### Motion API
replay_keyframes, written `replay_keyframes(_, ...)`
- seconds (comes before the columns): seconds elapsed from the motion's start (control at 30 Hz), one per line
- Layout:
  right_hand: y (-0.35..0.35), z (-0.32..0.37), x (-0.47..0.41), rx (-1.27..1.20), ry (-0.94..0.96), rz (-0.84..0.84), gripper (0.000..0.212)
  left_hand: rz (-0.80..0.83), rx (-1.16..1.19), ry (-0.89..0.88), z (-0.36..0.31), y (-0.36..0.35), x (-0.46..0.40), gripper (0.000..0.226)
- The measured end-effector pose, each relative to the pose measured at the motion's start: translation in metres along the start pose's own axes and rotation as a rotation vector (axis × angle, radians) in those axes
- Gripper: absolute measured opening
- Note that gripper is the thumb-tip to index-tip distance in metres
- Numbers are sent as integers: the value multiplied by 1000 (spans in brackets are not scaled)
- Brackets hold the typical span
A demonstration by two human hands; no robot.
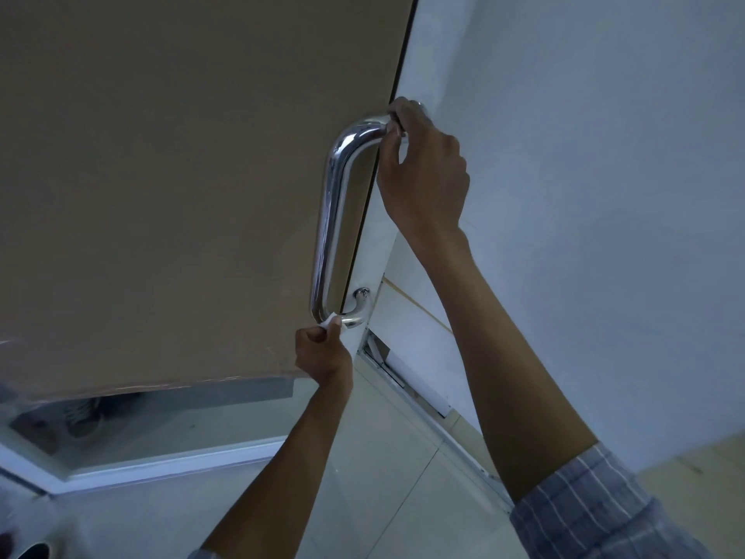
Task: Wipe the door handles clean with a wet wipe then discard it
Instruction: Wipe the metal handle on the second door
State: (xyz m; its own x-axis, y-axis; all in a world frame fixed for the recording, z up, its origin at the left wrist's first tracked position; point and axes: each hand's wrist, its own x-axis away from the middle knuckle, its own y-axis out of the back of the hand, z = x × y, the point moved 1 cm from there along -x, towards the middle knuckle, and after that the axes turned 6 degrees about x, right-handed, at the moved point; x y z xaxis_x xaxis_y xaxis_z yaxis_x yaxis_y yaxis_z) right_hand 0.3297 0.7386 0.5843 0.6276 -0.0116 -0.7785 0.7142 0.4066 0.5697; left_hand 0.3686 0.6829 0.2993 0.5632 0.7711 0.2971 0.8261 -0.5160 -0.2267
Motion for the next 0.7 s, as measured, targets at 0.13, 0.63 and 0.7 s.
replay_keyframes(0.13,-2,3,-2,3,-5,-4,32,26,82,327,21,-20,-10,50)
replay_keyframes(0.63,-8,0,-5,29,-8,6,31,368,251,677,10,-21,0,10)
replay_keyframes(0.7,-7,-1,-3,34,-13,14,31,359,212,713,17,-1,-7,11)
